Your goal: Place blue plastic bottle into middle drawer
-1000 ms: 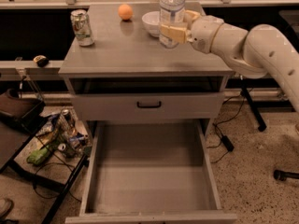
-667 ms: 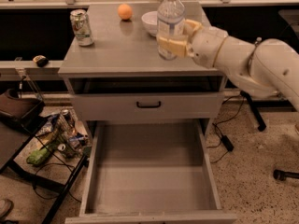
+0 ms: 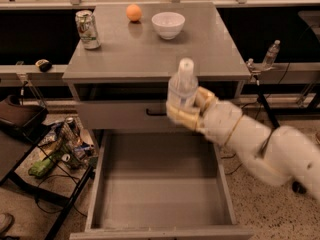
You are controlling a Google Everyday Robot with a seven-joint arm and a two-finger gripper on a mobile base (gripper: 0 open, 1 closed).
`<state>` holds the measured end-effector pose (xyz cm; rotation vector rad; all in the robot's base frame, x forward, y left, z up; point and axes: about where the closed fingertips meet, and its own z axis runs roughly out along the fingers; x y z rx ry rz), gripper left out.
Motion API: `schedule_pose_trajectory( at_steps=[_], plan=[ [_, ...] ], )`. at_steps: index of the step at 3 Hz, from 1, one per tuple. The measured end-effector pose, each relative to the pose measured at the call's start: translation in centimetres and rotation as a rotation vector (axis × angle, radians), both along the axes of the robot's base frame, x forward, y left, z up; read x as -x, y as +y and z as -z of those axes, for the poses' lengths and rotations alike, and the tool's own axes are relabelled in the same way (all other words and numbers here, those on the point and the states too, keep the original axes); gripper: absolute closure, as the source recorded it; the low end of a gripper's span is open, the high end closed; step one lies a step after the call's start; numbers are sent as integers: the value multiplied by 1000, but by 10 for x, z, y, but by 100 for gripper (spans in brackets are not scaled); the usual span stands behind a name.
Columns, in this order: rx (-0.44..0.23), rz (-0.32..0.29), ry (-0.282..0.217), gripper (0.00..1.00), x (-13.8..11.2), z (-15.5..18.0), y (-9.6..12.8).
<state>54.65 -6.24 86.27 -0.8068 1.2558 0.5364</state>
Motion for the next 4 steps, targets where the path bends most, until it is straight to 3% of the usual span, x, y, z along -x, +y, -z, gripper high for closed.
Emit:
schedule_pose_trajectory(
  at_steps=[1,2,3,4],
  plan=[
    [22,-13,74,100,20,119,46],
    [25,-77,201,100,25,257,118],
    [-12,-86,221,100,30,260,121],
    [-9,-91,221,100,30,261,124]
  ],
)
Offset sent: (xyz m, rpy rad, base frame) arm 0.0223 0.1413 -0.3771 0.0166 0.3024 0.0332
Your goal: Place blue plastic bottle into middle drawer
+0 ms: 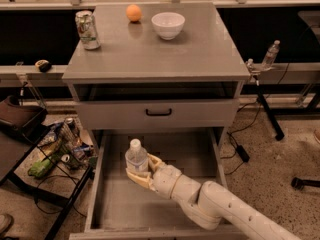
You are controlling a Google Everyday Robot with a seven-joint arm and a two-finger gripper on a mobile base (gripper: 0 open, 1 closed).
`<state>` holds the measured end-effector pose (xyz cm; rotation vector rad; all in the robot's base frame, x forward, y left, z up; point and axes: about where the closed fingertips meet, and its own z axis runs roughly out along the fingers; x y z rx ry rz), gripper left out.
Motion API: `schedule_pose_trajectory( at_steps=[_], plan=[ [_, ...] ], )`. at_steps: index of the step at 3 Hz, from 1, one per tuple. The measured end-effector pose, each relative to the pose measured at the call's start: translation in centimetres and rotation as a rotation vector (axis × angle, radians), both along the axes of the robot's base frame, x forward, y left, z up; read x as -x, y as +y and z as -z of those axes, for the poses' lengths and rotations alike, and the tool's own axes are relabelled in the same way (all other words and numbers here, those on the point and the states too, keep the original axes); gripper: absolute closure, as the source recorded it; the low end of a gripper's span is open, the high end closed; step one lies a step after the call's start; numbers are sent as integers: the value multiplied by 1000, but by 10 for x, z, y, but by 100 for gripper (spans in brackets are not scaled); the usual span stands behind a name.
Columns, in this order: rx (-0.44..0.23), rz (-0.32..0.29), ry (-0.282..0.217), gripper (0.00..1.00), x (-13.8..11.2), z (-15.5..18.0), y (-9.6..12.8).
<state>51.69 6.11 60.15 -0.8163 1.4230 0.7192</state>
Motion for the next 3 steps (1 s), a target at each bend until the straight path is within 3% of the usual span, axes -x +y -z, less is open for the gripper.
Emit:
schedule_pose_trajectory(
  at_steps=[1,3],
  plan=[
    [39,-43,-9,100,-12,24,13],
    [224,-219,-101,100,-49,113,36]
  ],
)
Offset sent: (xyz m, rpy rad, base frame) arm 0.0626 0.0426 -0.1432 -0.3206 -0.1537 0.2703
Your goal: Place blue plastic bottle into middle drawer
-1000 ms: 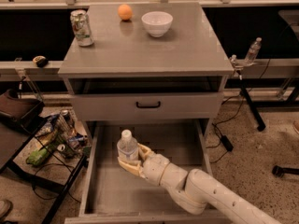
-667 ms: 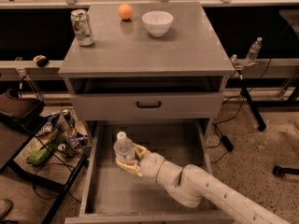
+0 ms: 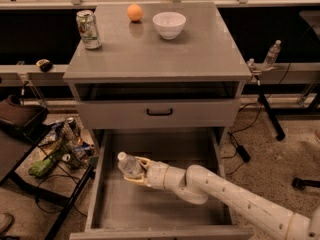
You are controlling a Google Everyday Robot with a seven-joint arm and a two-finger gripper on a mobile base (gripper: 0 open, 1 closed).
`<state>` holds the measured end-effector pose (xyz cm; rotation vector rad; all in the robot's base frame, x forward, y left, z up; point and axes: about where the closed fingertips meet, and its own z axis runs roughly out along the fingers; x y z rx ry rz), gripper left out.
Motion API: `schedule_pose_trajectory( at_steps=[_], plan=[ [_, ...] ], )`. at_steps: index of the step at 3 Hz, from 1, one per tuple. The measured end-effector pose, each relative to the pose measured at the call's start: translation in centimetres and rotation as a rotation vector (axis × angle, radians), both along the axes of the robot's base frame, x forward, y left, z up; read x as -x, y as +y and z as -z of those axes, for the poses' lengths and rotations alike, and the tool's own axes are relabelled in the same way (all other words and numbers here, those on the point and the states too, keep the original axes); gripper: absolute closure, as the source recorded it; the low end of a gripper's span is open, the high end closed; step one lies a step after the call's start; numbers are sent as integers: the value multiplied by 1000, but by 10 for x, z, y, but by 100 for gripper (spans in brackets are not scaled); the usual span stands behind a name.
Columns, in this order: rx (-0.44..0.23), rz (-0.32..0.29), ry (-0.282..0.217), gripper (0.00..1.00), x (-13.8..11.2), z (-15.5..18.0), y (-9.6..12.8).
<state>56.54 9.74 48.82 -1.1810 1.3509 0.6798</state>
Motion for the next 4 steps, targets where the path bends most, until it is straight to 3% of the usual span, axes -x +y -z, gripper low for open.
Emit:
schedule_pose_trajectory(
  at_steps=[1,2,4],
  plan=[
    [9,-56,56,100,-5,39,9],
    [-47,-102,160,100,-4,71,22],
    [-51,-109,156,57,-3,68,24]
  ],
)
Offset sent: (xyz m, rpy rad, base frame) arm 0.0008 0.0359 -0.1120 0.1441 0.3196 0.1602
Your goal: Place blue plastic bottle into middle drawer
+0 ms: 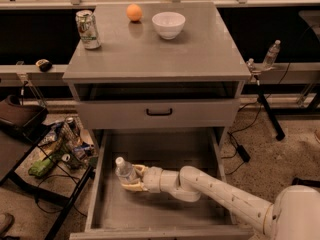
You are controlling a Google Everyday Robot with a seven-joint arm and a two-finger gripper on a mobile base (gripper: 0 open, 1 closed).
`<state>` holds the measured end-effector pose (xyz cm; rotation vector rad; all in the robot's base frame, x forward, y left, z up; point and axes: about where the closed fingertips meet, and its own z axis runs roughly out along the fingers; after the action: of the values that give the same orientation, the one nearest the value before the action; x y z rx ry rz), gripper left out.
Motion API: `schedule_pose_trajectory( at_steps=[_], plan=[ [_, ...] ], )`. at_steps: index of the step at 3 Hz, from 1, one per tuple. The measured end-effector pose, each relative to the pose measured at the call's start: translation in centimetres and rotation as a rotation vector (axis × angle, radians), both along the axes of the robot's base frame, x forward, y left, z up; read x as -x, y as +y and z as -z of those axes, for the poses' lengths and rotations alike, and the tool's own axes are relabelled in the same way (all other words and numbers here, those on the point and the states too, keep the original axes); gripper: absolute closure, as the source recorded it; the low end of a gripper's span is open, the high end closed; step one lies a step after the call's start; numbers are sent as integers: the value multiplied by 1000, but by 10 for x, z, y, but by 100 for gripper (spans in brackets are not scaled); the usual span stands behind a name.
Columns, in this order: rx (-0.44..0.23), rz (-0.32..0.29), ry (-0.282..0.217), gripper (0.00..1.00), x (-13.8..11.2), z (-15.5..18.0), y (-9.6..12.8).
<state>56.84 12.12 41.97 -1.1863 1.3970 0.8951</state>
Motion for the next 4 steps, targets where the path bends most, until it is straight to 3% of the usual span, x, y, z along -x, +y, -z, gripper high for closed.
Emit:
schedule_pose_trajectory(
  at_steps=[1,2,4],
  plan=[
    [0,0,0,26,0,0,0],
    [0,0,0,3,0,0,0],
    [34,-20,10,0,3,2,7]
  ],
)
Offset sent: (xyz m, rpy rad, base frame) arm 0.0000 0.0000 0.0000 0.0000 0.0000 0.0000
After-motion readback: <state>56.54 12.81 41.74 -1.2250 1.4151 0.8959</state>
